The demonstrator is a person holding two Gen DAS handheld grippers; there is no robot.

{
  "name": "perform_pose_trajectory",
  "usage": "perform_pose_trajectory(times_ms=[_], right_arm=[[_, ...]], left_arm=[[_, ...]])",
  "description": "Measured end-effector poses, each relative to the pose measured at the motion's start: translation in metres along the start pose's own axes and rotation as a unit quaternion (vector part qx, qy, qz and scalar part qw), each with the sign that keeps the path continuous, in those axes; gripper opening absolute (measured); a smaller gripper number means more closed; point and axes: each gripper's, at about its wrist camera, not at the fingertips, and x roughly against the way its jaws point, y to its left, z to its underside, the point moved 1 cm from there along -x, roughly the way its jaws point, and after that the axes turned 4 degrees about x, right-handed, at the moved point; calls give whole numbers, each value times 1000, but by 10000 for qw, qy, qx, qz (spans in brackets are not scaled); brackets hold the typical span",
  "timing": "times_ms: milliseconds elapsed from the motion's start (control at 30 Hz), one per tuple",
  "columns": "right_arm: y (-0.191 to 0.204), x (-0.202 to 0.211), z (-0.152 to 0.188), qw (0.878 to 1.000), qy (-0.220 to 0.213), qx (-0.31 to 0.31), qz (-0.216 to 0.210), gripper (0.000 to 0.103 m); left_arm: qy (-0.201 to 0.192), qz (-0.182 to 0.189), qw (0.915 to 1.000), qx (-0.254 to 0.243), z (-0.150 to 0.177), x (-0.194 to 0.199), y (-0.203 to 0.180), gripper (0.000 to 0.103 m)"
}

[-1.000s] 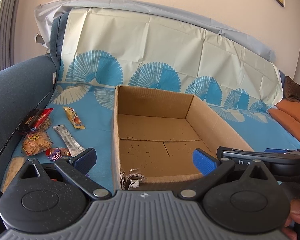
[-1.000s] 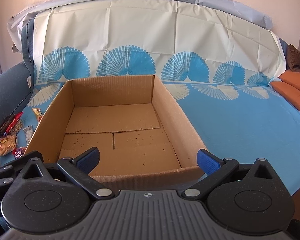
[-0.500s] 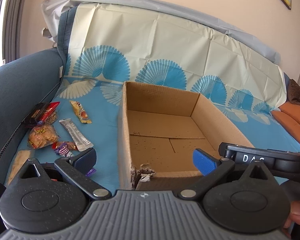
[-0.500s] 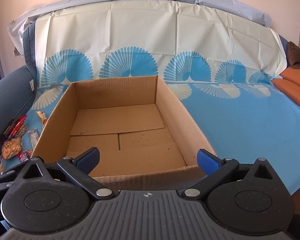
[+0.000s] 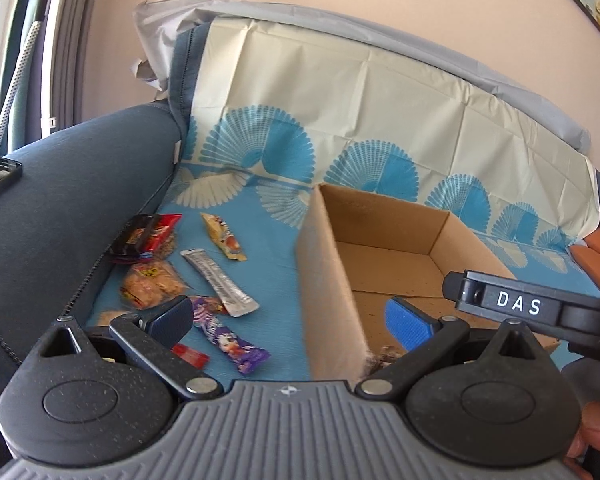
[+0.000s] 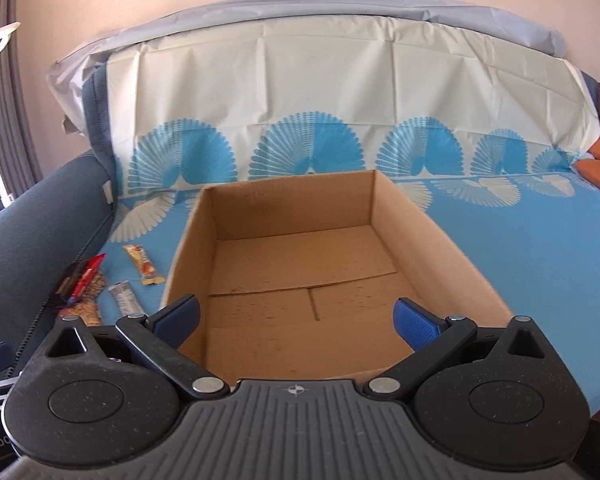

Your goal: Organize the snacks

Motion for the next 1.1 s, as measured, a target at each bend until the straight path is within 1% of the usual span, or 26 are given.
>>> perform_pose_trajectory(times_ms=[33,100,133,167,200,233,267,300,333,367,400,433,467,500,600,700,733,800,867,933,1033,1100], right_arm=[[6,0,-1,9999,-15,-15,-106,99],[19,1,-2,9994,-37,3,-333,97],[26,1,-2,9989,-56,42,-456,96],[34,2,-1,9981,-96,101,-599,93],[42,3,0,9971,-114,171,-734,89],[50,3,1,9960,-100,250,-857,87],[59,2,3,9945,-82,342,-991,81],[67,2,5,9925,-77,448,-1136,72],[76,1,7,9899,-86,585,-1287,68],[84,0,10,9880,-63,702,-1373,62],[91,-1,11,9864,-24,789,-1441,53],[98,-1,13,9846,-10,846,-1532,50],[102,-1,15,9825,-18,902,-1631,48],[107,-1,18,9801,-31,970,-1731,47],[117,-4,27,9728,-24,1203,-1978,44],[125,-8,37,9664,-175,1453,-2113,44],[126,-9,41,9648,-241,1505,-2145,44],[127,-14,49,9643,-285,1632,-2065,44],[129,-23,57,9636,-261,1706,-2043,44],[132,-30,63,9611,-271,1830,-2052,44],[144,-36,67,9506,-510,2129,-2201,44],[153,-41,71,9446,-564,2359,-2211,44]], left_arm=[[-30,0,10000,-23,-5,1,7,101],[-81,41,9998,-161,-16,4,23,93],[-93,102,9995,-288,-21,4,31,82],[-97,144,9990,-416,-25,4,39,66],[-108,138,9986,-509,-28,2,50,55],[-116,107,9985,-534,-30,0,61,32],[-120,88,9985,-519,-30,-2,72,19],[-117,78,9987,-490,-30,-5,82,17],[-119,47,9989,-456,-25,-10,93,17],[-103,-22,9989,-448,-17,-14,102,17],[10,-151,9991,-401,-6,-21,112,17],[234,-235,9993,-175,-1,-28,122,17],[211,-256,9994,27,-1,-28,130,17],[103,-298,9993,186,-1,-28,137,17],[354,-328,9978,456,-2,-39,150,20],[657,-335,9961,492,-1,-51,153,27],[740,-376,9954,484,0,-54,154,28],[862,-421,9942,491,1,-60,155,28],[938,-498,9930,515,2,-65,155,32],[984,-550,9923,504,3,-67,153,33],[997,-631,9920,455,4,-71,150,36],[1008,-692,9914,465,4,-72,150,39]])
